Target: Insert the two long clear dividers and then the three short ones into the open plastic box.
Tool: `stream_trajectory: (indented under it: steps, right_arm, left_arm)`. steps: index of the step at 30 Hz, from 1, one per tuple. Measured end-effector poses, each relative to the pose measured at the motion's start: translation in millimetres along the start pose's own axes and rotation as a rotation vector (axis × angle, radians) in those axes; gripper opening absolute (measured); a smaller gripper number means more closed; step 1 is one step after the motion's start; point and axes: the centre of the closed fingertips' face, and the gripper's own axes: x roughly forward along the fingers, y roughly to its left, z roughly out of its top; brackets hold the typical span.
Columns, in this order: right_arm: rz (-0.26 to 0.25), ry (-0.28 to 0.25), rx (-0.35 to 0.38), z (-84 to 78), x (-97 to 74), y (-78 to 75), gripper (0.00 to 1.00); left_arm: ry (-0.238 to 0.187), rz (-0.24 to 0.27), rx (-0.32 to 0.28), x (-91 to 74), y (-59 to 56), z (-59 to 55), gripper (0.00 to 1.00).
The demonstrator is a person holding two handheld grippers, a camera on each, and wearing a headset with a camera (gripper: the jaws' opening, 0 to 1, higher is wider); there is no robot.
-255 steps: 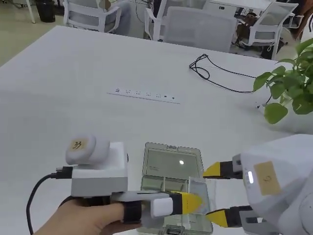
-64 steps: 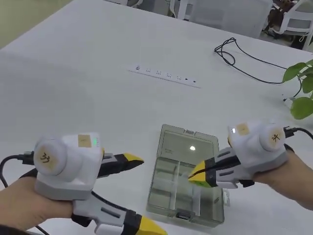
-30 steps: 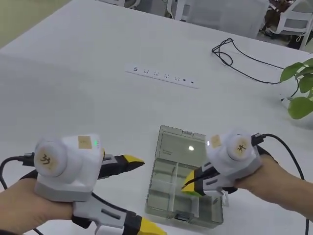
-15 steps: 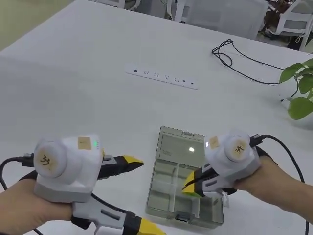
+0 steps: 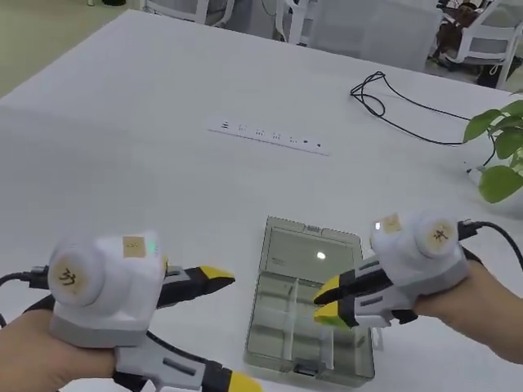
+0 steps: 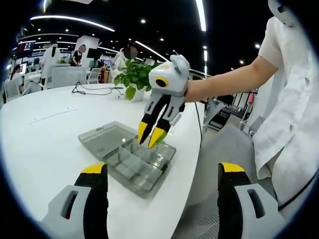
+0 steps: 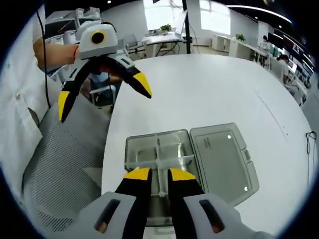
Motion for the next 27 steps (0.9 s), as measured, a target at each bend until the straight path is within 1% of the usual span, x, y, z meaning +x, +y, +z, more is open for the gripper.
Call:
stream_trajectory:
  steps: [3, 5, 6, 9, 12, 15, 17, 18, 22, 25, 27]
  right_arm:
    - [-0.018, -0.064, 0.035, 7.9, -19.6, -1.5, 0.17]
    - [-0.029, -0.088, 0.051, 9.1, -30.7, -3.1, 0.2]
    - [-0.035, -0.101, 0.06, 8.1, -39.2, -4.4, 0.21]
    - [-0.051, -0.114, 0.077, 2.4, -57.8, -6.6, 0.24]
    - [-0.075, -0.099, 0.093, -13.5, -74.3, -11.0, 0.27]
    - [-0.092, -0.09, 0.12, -28.4, -86.5, -14.8, 0.3]
    - [-0.1, -0.087, 0.129, -35.6, -93.3, -15.1, 0.32]
    - [-0.102, -0.084, 0.131, -37.0, -94.6, -14.5, 0.33]
    - [-0.113, -0.06, 0.142, -52.2, -104.7, -13.1, 0.39]
    - [-0.114, -0.024, 0.15, -68.3, -110.8, -12.2, 0.42]
    - [-0.117, -0.008, 0.156, -76.2, -113.7, -12.8, 0.43]
  left_arm:
    - [0.002, 0.003, 0.0, -1.3, 0.7, -0.2, 0.93]
    - [0.006, 0.004, 0.0, -2.2, 1.1, -0.3, 0.93]
    - [0.007, 0.005, 0.0, -2.8, 1.4, -0.2, 0.93]
    - [0.008, 0.008, -0.003, -3.6, 2.2, -0.1, 0.94]
    - [0.011, 0.011, -0.002, -4.2, 3.3, -0.6, 0.94]
    - [0.012, 0.016, -0.007, -4.8, 4.2, -0.5, 0.94]
    - [0.016, 0.016, -0.007, -5.0, 4.3, -1.1, 0.94]
    - [0.018, 0.016, -0.006, -5.1, 4.4, -1.3, 0.94]
    - [0.02, 0.02, -0.006, -5.9, 5.4, -1.0, 0.94]
    - [0.021, 0.024, -0.008, -5.9, 5.9, -1.2, 0.94]
    - [0.022, 0.023, -0.009, -5.9, 5.6, -1.2, 0.94]
